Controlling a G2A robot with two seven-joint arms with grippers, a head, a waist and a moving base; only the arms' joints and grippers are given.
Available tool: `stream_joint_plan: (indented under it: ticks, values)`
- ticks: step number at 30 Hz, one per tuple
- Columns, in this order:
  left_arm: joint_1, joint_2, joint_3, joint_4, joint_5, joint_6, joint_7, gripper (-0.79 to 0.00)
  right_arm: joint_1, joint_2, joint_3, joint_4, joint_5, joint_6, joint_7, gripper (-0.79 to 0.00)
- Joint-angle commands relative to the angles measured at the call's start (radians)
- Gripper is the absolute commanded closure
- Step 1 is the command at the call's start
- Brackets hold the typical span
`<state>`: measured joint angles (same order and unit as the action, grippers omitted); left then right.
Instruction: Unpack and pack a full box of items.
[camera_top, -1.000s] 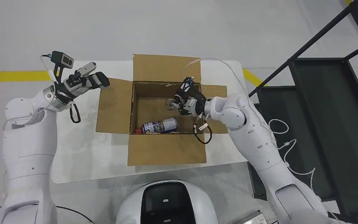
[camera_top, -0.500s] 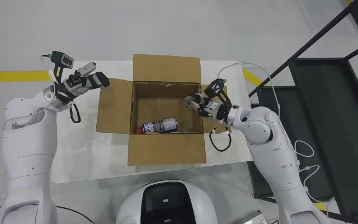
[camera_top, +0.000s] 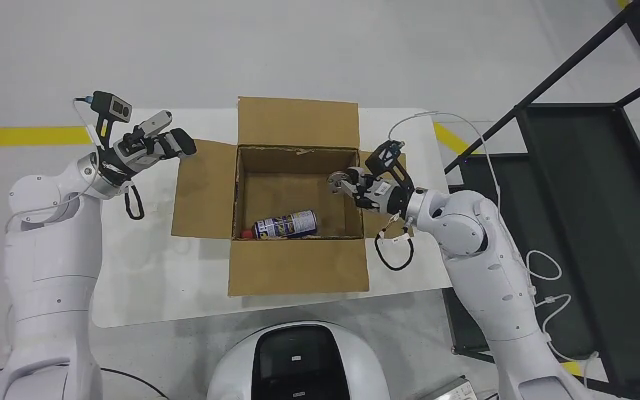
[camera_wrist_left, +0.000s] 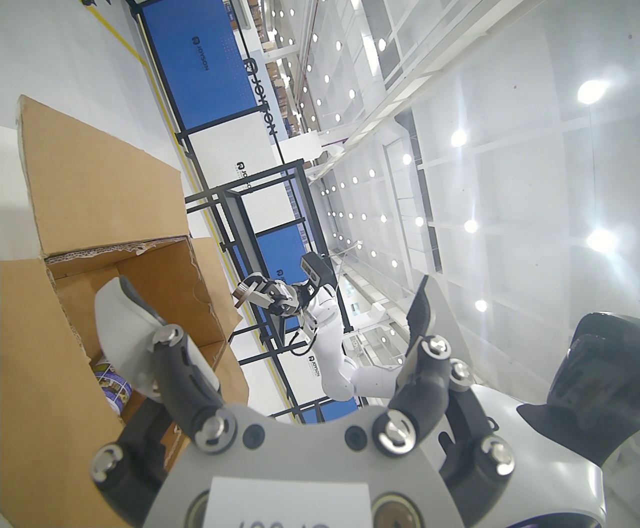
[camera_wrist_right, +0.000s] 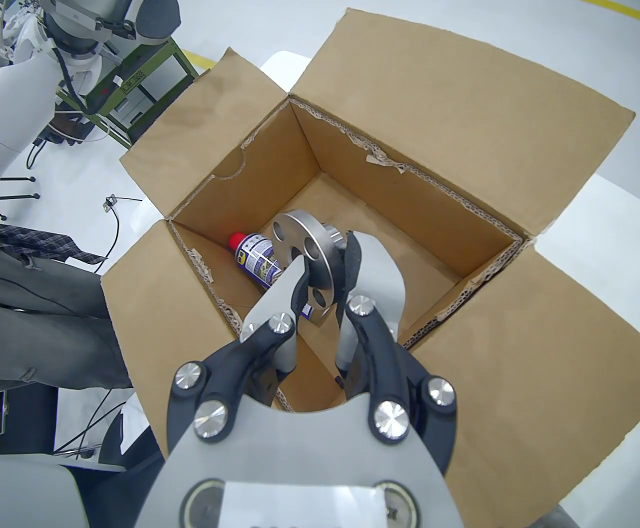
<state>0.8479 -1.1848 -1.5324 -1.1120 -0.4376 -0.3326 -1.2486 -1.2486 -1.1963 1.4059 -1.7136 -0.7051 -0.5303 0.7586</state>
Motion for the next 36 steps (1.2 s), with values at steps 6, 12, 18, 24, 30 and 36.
stream_joint_plan:
  ticks: [6, 12, 18, 24, 30, 36]
  values:
    - [0.0, 0.0, 0.0, 0.0, 0.0, 0.0, 0.0, -0.785, -0.005, 0.004, 0.015, 0.008, 0.013, 0.004, -0.002, 0.0]
    - [0.0, 0.0, 0.0, 0.0, 0.0, 0.0, 0.0, -0.785, -0.025, 0.032, 0.145, 0.047, 0.154, -0.023, 0.119, 0.0]
    - [0.0, 0.0, 0.0, 0.0, 0.0, 0.0, 0.0, -0.785, -0.111, 0.065, 0.32, 0.05, 0.344, -0.037, 0.251, 0.0]
    - [0.0, 0.0, 0.0, 0.0, 0.0, 0.0, 0.0, -0.785, -0.193, 0.093, 0.443, 0.092, 0.47, -0.096, 0.352, 0.0]
    - [0.0, 0.0, 0.0, 0.0, 0.0, 0.0, 0.0, -0.785, -0.257, 0.11, 0.484, 0.19, 0.467, -0.107, 0.366, 0.0]
    - [0.0, 0.0, 0.0, 0.0, 0.0, 0.0, 0.0, -0.785, -0.297, 0.12, 0.469, 0.285, 0.437, -0.08, 0.374, 0.0]
